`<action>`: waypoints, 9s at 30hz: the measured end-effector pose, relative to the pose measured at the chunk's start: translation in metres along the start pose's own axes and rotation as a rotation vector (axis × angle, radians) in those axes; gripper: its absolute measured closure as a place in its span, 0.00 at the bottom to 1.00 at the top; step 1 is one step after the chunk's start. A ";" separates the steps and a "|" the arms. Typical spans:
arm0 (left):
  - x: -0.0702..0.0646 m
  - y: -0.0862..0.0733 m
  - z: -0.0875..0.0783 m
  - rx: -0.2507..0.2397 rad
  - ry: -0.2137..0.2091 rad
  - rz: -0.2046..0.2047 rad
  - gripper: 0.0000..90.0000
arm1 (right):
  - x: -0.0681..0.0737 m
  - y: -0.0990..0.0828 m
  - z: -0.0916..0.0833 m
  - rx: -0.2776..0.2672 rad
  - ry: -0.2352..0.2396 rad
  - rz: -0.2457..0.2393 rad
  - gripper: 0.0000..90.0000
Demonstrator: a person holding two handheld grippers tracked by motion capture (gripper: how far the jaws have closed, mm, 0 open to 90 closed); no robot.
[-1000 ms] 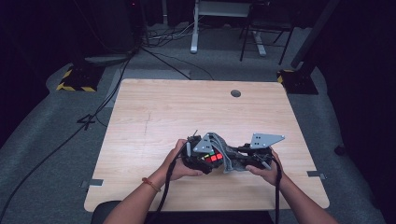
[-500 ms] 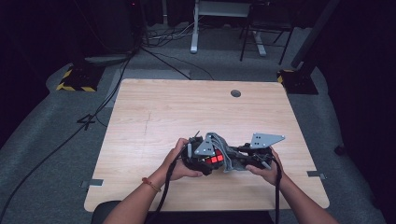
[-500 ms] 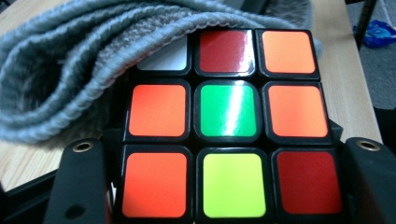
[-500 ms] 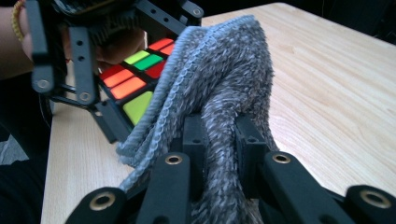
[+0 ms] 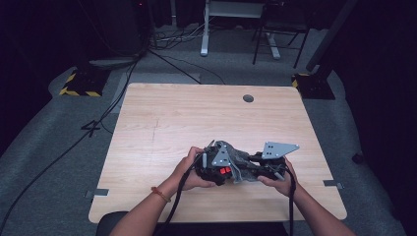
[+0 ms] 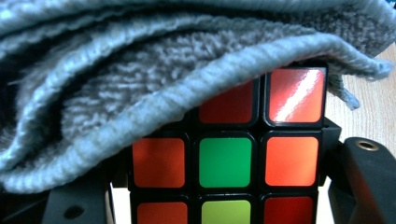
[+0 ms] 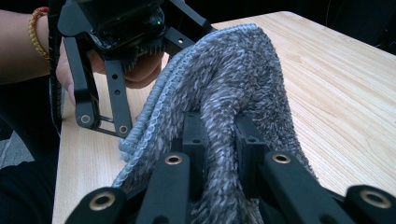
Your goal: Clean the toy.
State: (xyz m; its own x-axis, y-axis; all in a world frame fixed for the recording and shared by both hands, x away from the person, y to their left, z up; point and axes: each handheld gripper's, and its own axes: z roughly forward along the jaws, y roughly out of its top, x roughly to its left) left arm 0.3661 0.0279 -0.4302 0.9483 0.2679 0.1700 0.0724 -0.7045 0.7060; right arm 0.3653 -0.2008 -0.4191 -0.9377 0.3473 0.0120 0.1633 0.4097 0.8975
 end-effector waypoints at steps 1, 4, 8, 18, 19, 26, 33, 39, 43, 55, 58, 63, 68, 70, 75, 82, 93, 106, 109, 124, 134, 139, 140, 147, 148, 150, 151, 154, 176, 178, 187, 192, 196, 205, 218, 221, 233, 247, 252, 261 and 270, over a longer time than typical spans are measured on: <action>0.001 0.000 -0.001 -0.005 0.006 0.004 0.37 | -0.001 0.000 0.000 0.009 -0.008 -0.011 0.87; 0.004 0.000 -0.008 -0.032 0.007 -0.014 0.37 | -0.006 -0.003 0.001 0.027 -0.021 0.010 0.87; 0.007 -0.002 -0.016 -0.059 0.022 -0.020 0.37 | -0.013 -0.008 0.003 0.055 -0.036 0.028 0.87; 0.005 -0.001 -0.017 -0.066 0.019 -0.011 0.37 | -0.003 -0.001 -0.001 0.023 -0.035 -0.003 0.87; 0.004 -0.001 -0.015 -0.056 0.017 -0.009 0.37 | -0.001 0.000 -0.001 0.017 -0.030 -0.009 0.87; -0.004 0.003 -0.001 -0.005 0.017 0.017 0.37 | 0.013 0.008 -0.002 0.009 -0.013 -0.050 0.87; -0.003 0.003 -0.002 -0.003 0.030 0.026 0.37 | 0.011 0.008 -0.001 0.024 -0.029 -0.058 0.87; 0.002 0.000 -0.014 -0.037 0.041 0.010 0.37 | -0.003 0.000 -0.001 0.048 -0.061 -0.020 0.87; 0.005 0.000 -0.024 -0.066 0.048 -0.005 0.37 | -0.009 -0.002 -0.001 0.061 -0.069 -0.005 0.87; 0.000 0.002 -0.016 -0.045 0.033 0.007 0.37 | 0.006 0.008 -0.005 0.042 -0.046 -0.054 0.87; -0.006 0.005 -0.008 -0.024 0.026 0.023 0.37 | 0.014 0.013 -0.006 0.033 -0.018 -0.072 0.87; -0.008 0.006 -0.003 -0.009 0.030 0.029 0.37 | 0.015 0.013 -0.006 0.034 -0.017 -0.074 0.87; -0.007 0.006 -0.008 -0.012 0.044 0.032 0.37 | 0.007 0.009 -0.004 0.059 -0.065 -0.076 0.87; -0.005 0.005 -0.011 -0.019 0.047 0.028 0.37 | 0.003 0.006 -0.004 0.077 -0.081 -0.075 0.87; -0.003 0.004 -0.020 -0.048 0.056 0.018 0.37 | -0.004 0.003 -0.004 0.084 -0.095 -0.047 0.87; -0.002 0.004 -0.021 -0.052 0.054 0.019 0.37 | -0.003 0.003 -0.005 0.078 -0.089 -0.042 0.87; -0.012 0.006 -0.004 -0.005 0.026 0.047 0.37 | 0.015 0.012 -0.005 0.042 -0.040 -0.081 0.87; -0.008 0.006 -0.015 -0.034 0.056 0.038 0.37 | -0.004 0.003 -0.005 0.073 -0.085 -0.035 0.86; -0.005 0.006 -0.022 -0.058 0.063 0.027 0.37 | -0.011 -0.002 -0.005 0.079 -0.089 -0.006 0.86; -0.005 0.003 -0.022 -0.101 0.036 0.037 0.37 | -0.012 -0.001 -0.009 -0.040 0.045 0.073 0.87; -0.012 0.006 -0.009 -0.027 0.043 0.063 0.37 | 0.008 0.009 -0.006 -0.004 -0.001 -0.020 0.87; -0.015 0.009 0.000 -0.004 0.047 0.054 0.37 | 0.013 0.012 -0.005 0.000 0.006 -0.025 0.87; -0.015 0.009 0.002 0.003 0.051 0.057 0.37 | 0.014 0.012 -0.004 0.004 0.003 -0.031 0.87; -0.010 0.008 -0.004 -0.008 0.066 0.059 0.37 | 0.013 0.012 -0.003 0.034 -0.041 -0.048 0.87; -0.009 0.008 -0.008 -0.018 0.076 0.052 0.37 | 0.010 0.011 -0.005 0.033 -0.050 -0.039 0.87; -0.006 0.006 -0.015 -0.040 0.085 0.040 0.37 | 0.004 0.009 -0.006 0.030 -0.059 -0.021 0.87; -0.005 0.006 -0.017 -0.047 0.089 0.034 0.37 | 0.000 0.006 -0.007 0.026 -0.064 -0.007 0.87; -0.001 0.003 -0.028 -0.098 0.086 0.022 0.37 | -0.009 0.001 -0.007 0.028 -0.073 0.024 0.86; -0.004 0.001 -0.020 -0.090 0.047 0.038 0.37 | -0.007 0.001 -0.010 -0.071 0.068 0.083 0.87; -0.005 0.002 -0.019 -0.076 0.057 0.044 0.37 | -0.006 0.002 -0.010 -0.067 0.062 0.079 0.87; -0.007 0.003 -0.010 -0.030 0.050 0.048 0.37 | 0.001 0.005 -0.008 -0.055 0.046 0.044 0.87; -0.004 0.005 -0.012 -0.035 0.055 0.042 0.37 | 0.002 0.007 -0.009 -0.048 0.015 0.021 0.87; -0.001 0.006 -0.019 -0.059 0.075 0.027 0.37 | 0.000 0.005 -0.009 -0.027 -0.020 0.009 0.87; 0.000 0.004 -0.032 -0.090 0.105 0.021 0.37 | -0.007 -0.002 -0.002 0.042 -0.057 0.016 0.87; -0.006 0.006 -0.024 -0.067 0.078 0.049 0.37 | 0.001 0.004 -0.008 0.009 -0.037 0.000 0.87; -0.006 0.006 -0.019 -0.056 0.074 0.045 0.37 | 0.003 0.006 -0.009 -0.003 -0.028 -0.002 0.87; -0.003 0.004 -0.023 -0.068 0.078 0.031 0.37 | -0.011 -0.006 0.000 0.055 -0.054 0.022 0.86; 0.001 -0.001 -0.027 -0.081 0.078 0.015 0.37 | -0.002 -0.001 -0.003 0.005 0.023 0.004 0.86; 0.002 -0.001 -0.021 -0.073 0.055 -0.002 0.36 | 0.004 0.003 -0.004 0.000 0.014 -0.017 0.86; -0.016 0.009 -0.001 0.022 0.065 0.081 0.36 | 0.021 0.011 0.001 0.026 0.017 -0.089 0.86; -0.005 0.004 -0.020 -0.039 0.084 0.045 0.37 | 0.004 0.006 -0.005 0.029 -0.033 -0.041 0.86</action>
State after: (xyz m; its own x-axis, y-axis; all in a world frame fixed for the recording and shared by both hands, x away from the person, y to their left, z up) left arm 0.3559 0.0364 -0.4144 0.9210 0.2916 0.2584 0.0164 -0.6917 0.7220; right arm 0.3612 -0.2018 -0.4114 -0.9333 0.3570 -0.0395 0.1343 0.4487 0.8836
